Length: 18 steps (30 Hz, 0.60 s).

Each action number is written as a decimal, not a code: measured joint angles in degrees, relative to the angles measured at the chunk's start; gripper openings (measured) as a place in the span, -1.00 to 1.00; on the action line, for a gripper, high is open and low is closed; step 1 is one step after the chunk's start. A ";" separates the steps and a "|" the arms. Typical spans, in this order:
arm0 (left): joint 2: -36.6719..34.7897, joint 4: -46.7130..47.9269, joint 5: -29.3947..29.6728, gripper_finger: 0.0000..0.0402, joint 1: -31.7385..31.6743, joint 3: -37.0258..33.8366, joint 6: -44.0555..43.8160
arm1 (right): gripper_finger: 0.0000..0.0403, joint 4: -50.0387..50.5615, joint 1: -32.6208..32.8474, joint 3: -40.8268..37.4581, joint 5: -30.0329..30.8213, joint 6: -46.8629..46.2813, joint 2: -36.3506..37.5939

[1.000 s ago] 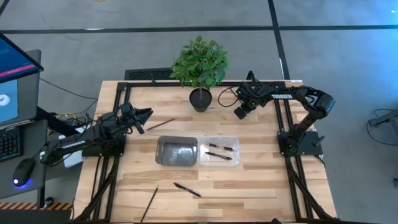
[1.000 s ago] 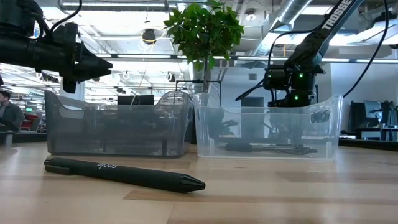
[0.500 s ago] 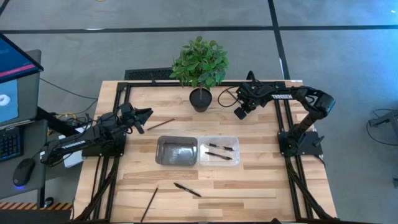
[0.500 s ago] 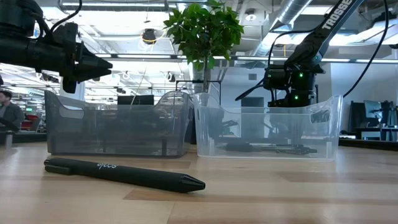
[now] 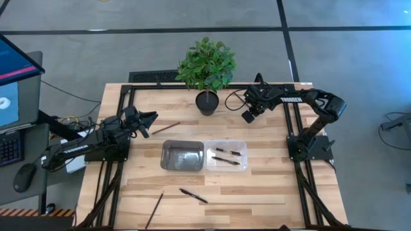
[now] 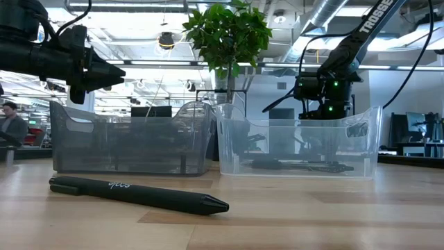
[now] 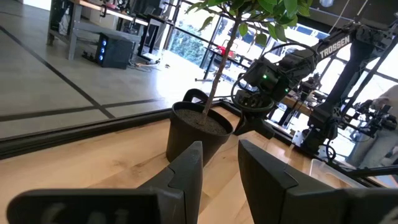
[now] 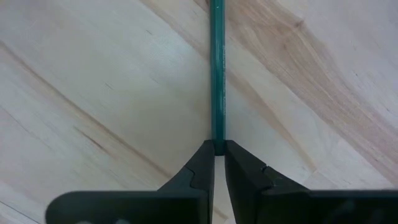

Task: Sort pens & pencils
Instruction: Put the green pencil into the black bin

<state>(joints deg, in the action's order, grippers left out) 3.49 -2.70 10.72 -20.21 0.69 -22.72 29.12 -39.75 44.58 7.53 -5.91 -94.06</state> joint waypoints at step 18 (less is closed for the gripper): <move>0.02 -0.17 0.09 -0.53 -0.02 -0.02 -0.44 | -0.73 9.03 1.54 -0.02 -0.16 -2.94 3.54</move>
<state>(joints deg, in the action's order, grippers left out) 3.50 -2.87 10.81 -20.23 0.67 -23.16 38.15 -38.20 44.56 7.36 -8.86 -90.52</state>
